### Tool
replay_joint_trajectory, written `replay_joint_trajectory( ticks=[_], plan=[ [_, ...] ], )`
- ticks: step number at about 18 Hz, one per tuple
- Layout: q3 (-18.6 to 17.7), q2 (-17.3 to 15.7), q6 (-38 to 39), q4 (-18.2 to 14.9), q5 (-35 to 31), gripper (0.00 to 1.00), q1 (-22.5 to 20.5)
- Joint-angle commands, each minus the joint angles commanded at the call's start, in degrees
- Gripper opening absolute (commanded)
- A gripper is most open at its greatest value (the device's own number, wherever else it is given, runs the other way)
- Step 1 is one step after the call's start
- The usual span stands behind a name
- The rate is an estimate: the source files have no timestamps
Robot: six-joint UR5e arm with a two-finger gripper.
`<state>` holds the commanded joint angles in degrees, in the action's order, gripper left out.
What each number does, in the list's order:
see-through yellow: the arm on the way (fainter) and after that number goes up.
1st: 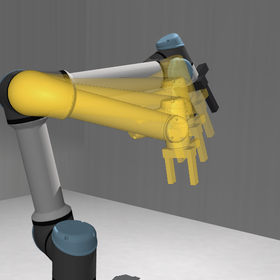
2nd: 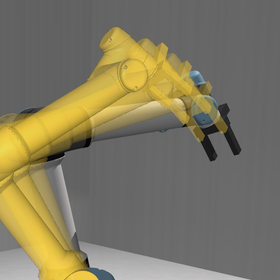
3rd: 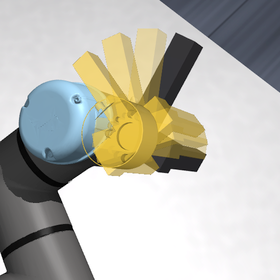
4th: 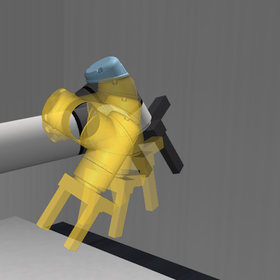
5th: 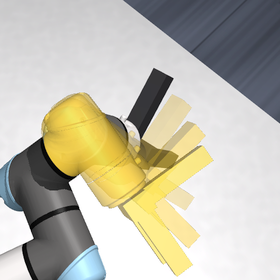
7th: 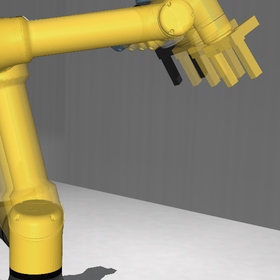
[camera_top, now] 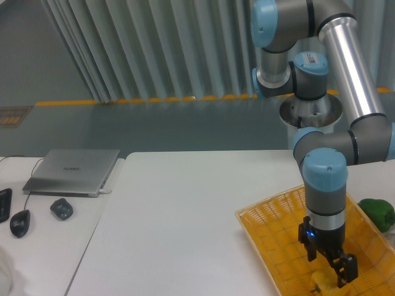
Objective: Place the yellow pepper on the table
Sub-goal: 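Close the gripper on the yellow pepper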
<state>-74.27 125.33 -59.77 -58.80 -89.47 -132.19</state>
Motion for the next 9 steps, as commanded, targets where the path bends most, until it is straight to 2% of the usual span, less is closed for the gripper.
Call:
replay_joint_trajectory(
  ticks=[5,9],
  plan=[
    [0.2,0.7,0.1,0.1,0.0,1.00,0.0],
    [0.2,1.8,0.9,2.0,0.0,1.00,0.2]
  ],
)
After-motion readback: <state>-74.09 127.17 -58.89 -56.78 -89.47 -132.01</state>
